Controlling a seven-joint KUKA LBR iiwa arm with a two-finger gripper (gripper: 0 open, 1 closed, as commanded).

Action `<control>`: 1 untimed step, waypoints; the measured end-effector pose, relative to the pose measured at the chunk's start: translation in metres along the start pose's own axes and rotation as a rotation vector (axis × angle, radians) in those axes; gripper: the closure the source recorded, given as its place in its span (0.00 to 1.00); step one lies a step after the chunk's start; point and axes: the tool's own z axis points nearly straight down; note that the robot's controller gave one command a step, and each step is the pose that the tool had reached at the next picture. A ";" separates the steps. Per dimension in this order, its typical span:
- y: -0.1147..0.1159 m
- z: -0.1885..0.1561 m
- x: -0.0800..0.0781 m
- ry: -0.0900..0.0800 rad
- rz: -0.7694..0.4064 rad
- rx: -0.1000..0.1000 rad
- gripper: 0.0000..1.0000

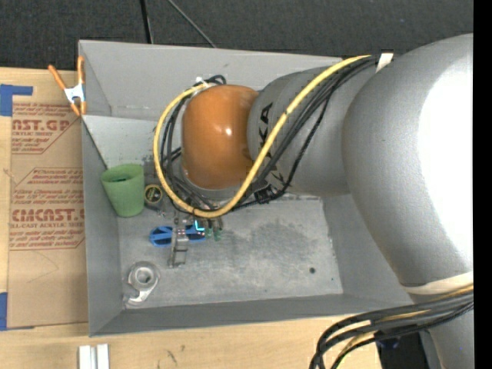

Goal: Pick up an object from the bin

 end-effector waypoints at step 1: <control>-0.028 0.067 -0.028 -0.005 -0.460 0.001 0.00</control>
Offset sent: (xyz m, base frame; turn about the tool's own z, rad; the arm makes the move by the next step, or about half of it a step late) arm 0.0286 -0.0277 -0.0651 -0.4617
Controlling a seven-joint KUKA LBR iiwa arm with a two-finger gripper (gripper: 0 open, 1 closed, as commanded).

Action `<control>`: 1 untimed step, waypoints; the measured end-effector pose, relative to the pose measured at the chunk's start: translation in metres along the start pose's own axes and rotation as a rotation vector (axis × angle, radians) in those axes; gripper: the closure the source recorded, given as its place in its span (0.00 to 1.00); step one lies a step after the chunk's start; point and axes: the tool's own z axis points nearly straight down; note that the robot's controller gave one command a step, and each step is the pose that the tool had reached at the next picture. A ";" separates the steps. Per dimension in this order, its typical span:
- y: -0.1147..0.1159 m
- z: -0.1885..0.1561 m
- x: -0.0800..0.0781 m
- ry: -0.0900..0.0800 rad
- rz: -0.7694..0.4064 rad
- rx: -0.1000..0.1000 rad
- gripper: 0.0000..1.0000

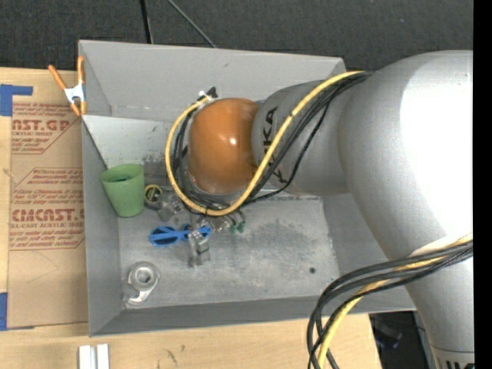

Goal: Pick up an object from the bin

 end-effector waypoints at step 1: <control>0.001 -0.002 -0.001 -0.004 -0.001 -0.002 1.00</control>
Offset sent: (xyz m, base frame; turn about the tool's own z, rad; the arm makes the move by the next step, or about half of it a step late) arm 0.0000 0.0000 0.0000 0.0000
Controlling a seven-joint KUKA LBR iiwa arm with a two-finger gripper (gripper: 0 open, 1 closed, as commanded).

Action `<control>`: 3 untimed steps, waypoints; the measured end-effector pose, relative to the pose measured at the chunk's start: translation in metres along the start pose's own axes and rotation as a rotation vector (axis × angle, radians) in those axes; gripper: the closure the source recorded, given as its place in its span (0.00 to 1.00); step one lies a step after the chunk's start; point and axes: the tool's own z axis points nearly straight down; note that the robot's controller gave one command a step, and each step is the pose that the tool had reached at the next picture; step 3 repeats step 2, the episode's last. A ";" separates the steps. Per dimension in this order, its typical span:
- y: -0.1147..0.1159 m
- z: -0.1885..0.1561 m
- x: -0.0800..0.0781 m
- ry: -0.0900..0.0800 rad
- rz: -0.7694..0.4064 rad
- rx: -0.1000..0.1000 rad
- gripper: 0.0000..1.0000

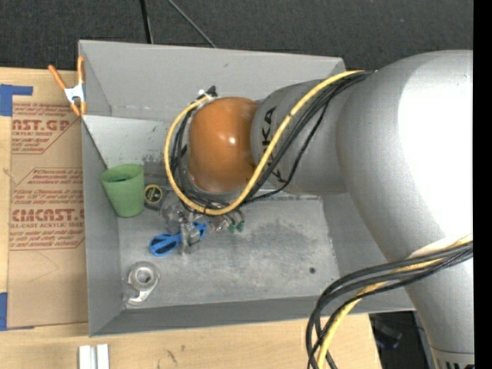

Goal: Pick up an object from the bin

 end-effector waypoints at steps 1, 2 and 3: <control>0.012 -0.118 0.016 -0.008 0.014 0.003 1.00; 0.030 -0.171 0.028 -0.006 -0.008 0.002 1.00; 0.030 -0.171 0.028 -0.006 -0.008 0.002 1.00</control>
Offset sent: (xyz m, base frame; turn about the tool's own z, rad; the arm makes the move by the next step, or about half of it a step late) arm -0.0214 0.0020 0.1130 0.0143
